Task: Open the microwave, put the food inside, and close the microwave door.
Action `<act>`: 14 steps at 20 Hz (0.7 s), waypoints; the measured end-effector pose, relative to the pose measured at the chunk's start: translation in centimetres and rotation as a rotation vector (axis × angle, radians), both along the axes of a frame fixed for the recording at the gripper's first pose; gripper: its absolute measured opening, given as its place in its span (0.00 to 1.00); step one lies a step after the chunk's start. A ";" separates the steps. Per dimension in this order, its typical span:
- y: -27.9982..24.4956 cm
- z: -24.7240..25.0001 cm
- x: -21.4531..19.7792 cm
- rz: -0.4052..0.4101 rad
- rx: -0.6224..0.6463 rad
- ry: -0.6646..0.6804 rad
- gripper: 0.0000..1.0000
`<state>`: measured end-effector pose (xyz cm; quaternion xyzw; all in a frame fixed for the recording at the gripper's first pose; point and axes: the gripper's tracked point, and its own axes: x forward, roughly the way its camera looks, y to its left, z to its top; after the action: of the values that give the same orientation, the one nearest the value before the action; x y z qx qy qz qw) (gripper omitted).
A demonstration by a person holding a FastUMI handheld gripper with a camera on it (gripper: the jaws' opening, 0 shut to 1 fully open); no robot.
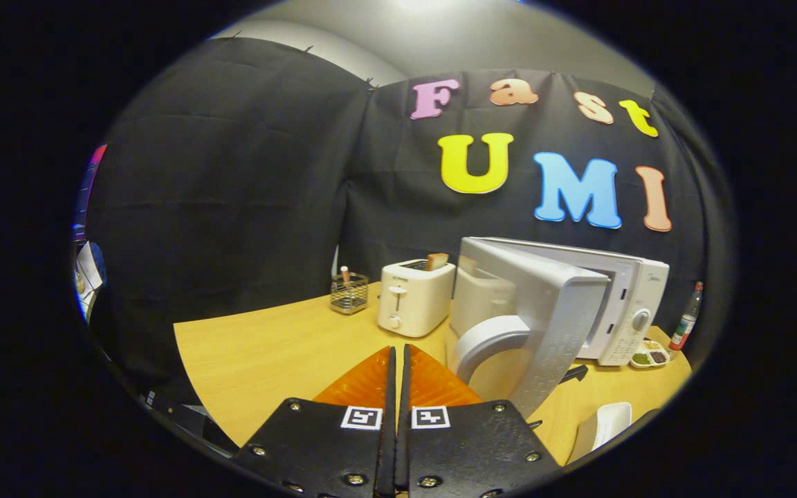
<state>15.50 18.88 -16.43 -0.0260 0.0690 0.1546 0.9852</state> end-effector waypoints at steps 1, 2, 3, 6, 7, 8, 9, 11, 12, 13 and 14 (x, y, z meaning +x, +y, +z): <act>-1.7 0.0 0.5 -0.037 0.002 0.002 0.02; -3.5 0.0 1.3 -0.077 0.005 0.002 0.02; -5.2 -0.2 2.2 -0.115 0.010 0.006 0.02; -10.4 -0.4 5.3 -0.232 0.035 0.007 0.02; -12.1 -0.4 6.3 -0.274 0.043 0.005 0.02; -13.6 -0.4 7.3 -0.309 0.048 0.000 0.02; -14.8 -0.3 8.3 -0.339 0.046 -0.005 0.02; -17.5 -0.5 10.9 -0.397 0.009 -0.016 0.02; -18.5 -0.5 12.1 -0.419 -0.014 -0.018 0.02; -19.5 -0.5 13.5 -0.438 -0.037 -0.022 0.02; -20.1 -0.6 14.7 -0.450 -0.050 -0.024 0.02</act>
<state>30.18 -1.26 -17.00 -0.0360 0.0654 -0.0710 0.9947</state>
